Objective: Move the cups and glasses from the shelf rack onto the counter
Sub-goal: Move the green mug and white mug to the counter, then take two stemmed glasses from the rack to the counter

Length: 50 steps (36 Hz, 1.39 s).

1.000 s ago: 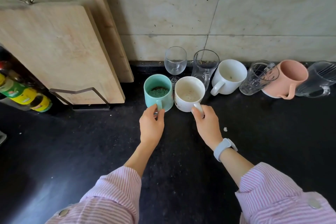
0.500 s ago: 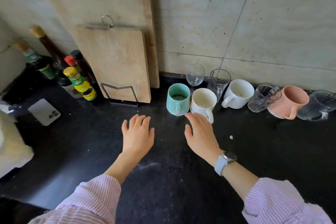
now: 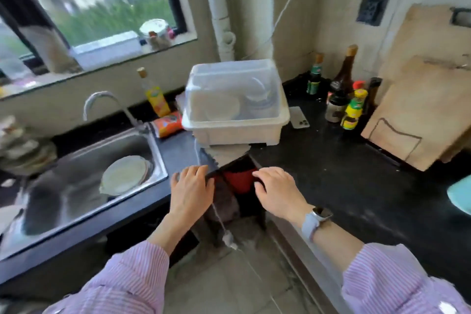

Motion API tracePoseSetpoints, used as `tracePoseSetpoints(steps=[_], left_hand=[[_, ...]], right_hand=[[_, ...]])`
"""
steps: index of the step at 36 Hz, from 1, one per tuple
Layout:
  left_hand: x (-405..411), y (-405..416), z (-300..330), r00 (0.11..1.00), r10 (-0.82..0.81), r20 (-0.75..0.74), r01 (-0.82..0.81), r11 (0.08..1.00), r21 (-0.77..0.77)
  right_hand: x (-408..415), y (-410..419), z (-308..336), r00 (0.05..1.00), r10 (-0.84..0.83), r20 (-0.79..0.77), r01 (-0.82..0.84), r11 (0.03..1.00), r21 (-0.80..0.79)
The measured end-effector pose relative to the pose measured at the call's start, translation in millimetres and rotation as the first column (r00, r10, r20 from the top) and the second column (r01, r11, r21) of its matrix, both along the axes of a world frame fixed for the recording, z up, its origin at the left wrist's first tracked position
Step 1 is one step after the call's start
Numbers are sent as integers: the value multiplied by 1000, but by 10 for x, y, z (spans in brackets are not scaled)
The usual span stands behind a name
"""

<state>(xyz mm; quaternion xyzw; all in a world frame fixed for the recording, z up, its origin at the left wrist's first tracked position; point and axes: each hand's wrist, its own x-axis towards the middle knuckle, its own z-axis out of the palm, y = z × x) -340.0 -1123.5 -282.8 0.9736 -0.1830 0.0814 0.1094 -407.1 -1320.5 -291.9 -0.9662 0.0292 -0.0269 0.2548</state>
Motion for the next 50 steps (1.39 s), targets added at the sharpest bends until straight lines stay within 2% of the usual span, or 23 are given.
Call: tracePoseSetpoints(steps=[6, 11, 18, 21, 28, 35, 38, 44, 50], left_hand=[[-428, 2082, 171, 945, 325, 41, -325, 946, -16], [-879, 3481, 328, 810, 580, 86, -578, 815, -51], [-1310, 4766, 428, 629, 774, 79, -753, 631, -189], [-1347, 5185, 421, 575, 814, 77, -786, 576, -226], [-1026, 6062, 461, 520, 851, 78, -800, 517, -305], [-234, 6997, 761, 516, 857, 0, -780, 469, -415], [70, 7353, 810, 512, 859, -14, -761, 447, -470], [469, 7978, 641, 508, 858, -74, -751, 400, -525], [963, 8665, 426, 553, 829, -83, -700, 409, -585]], right_hand=[[244, 1876, 93, 952, 306, 26, -305, 952, -14], [310, 3309, 214, 851, 523, 51, -524, 851, 28], [378, 4794, 336, 671, 736, 93, -741, 665, 92], [500, 5299, 363, 608, 787, 101, -794, 602, 84], [1037, 6364, 365, 526, 841, 128, -850, 519, 88], [1839, 7379, 547, 512, 841, 176, -857, 513, 45], [2120, 7797, 590, 524, 834, 170, -852, 514, 104], [2463, 8471, 569, 509, 848, 147, -860, 493, 134], [2795, 9084, 421, 571, 811, 129, -816, 542, 200]])
